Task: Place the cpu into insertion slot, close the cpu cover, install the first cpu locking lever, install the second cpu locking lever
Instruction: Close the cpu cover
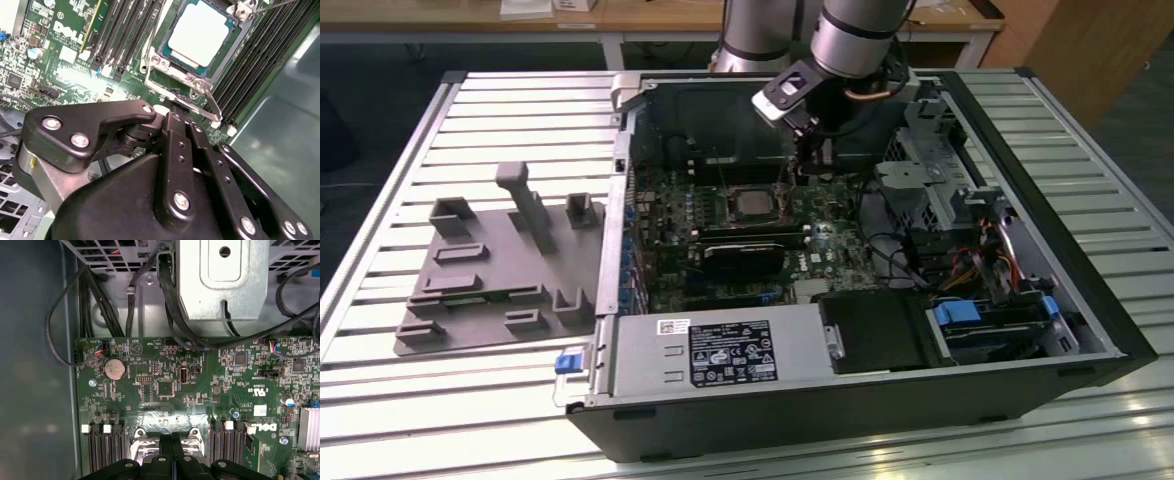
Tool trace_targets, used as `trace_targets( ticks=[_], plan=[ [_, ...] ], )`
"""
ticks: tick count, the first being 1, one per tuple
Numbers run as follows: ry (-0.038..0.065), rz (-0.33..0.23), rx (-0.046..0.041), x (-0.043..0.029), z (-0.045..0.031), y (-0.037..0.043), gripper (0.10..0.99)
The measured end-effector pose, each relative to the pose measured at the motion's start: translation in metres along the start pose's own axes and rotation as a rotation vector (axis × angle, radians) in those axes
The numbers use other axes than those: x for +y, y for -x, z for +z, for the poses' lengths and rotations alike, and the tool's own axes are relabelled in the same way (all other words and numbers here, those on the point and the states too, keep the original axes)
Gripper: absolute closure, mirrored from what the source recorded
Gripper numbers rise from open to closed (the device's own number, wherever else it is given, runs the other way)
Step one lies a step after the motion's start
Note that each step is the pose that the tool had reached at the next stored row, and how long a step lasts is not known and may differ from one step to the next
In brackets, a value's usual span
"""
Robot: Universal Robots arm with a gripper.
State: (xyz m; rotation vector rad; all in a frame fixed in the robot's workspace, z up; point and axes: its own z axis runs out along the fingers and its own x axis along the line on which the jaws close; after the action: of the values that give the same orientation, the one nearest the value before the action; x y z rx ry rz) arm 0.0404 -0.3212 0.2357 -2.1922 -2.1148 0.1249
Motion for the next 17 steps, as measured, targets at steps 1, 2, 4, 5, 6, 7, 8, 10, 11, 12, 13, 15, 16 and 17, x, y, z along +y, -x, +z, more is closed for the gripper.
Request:
trace_targets(
  ticks=[1,2,4,5,6,7,8,10,11,12,13,15,16,17],
  plan=[
    [0.001,0.0,0.0,-0.0008,0.0001,0.0,0.984],
    [0.001,0.0,0.0002,-0.0014,0.0002,0.0,0.984],
    [0.002,0.0,0.0002,-0.0022,0.0003,0.0,0.984],
    [0.003,0.0,0.0001,-0.0028,0.0003,0.0001,0.984],
    [0.003,0.0,0.0002,-0.0035,0.0005,0.0001,0.984],
    [0.004,0.0,0.0002,-0.0042,0.0006,0.0001,0.984],
    [0.005,0.0,0.0002,-0.0052,0.0006,0.0001,0.984],
    [0.006,0.0,0.0001,-0.0072,0.0009,0.0002,0.984],
    [0.007,0.0,0.0002,-0.0081,0.001,0.0003,0.984],
    [0.008,0.0,0.0003,-0.0087,0.0011,0.0003,0.984],
    [0.009,0.0,0.0003,-0.0093,0.0012,0.0003,0.984],
    [0.01,0.0,0.0004,-0.0104,0.0013,0.0003,0.984],
    [0.011,0.0,0.0003,-0.0108,0.0013,0.0003,0.984],
    [0.011,0.0,0.0005,-0.0111,0.0014,0.0004,0.984]
  ],
)
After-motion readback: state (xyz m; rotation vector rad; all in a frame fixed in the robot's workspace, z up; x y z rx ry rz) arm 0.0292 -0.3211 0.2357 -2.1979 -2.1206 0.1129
